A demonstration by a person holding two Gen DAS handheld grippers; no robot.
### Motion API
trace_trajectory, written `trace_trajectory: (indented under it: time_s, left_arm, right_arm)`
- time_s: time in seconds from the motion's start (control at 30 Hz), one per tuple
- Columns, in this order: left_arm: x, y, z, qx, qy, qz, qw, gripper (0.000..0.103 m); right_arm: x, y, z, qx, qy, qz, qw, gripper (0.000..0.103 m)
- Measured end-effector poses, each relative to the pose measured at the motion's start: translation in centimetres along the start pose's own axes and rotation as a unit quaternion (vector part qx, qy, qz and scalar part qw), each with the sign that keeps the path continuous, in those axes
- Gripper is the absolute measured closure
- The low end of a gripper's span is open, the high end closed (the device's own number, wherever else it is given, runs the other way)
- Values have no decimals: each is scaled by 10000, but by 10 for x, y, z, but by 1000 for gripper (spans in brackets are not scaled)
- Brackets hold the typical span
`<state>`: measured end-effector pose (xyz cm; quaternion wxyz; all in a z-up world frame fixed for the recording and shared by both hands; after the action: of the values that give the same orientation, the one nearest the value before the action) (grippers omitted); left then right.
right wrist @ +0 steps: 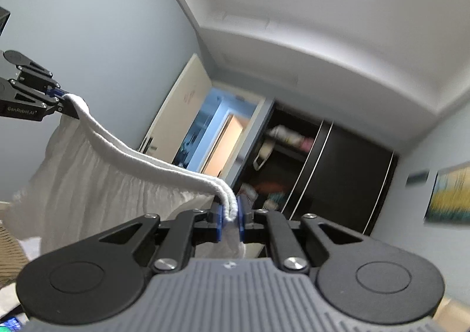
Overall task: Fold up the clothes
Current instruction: 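Raise both grippers holding the waistband, stretching the garment up off the bed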
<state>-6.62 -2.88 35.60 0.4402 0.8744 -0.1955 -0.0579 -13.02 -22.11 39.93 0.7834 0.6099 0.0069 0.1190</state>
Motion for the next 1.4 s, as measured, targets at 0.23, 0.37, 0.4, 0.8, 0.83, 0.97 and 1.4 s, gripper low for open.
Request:
trace_trajectory:
  time_s: [0.23,0.37,0.4,0.8,0.83,0.97,1.4]
  left_arm:
    - [-37,80,-35,260,526,539,9968,95]
    - [-63,129,-52,307,902,918,9912,95]
    - [-66,140,-58,317,984,983,9898,95]
    - [-80,215,-91,555,1482,1200,9801,95]
    - [-79,217,-91,565,1488,1199,9799,95]
    - [-71,222,-93,574,1492,1178,9801,95]
    - [-26,204,-65,506,1159,957,9873,94]
  right_arm:
    - [-41,102,6,-556,-267,648,9960,91]
    - [-63,158,8,-888,-463,1035,9896,91]
    - [-67,172,9,-977,-507,1112,9877,91]
    - [-86,302,26,-1759,-862,1441,9700,91]
    - [-86,308,28,-1795,-853,1451,9693,91]
    - [-84,319,36,-1866,-771,1340,9702,90]
    - [-74,286,51,-1978,-550,763,9757,90]
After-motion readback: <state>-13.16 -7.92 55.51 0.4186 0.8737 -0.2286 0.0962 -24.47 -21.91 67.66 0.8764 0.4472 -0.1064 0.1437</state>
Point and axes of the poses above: each gripper's, at about its wrist camera, not at the fingertips, and x roughly the way its jaws point, z to its right, y to its top, the point moved 8 cm from there along x, roughly the way its jaws point, and after that the axes turned 13 degrees about x, right-handed, at the moved point
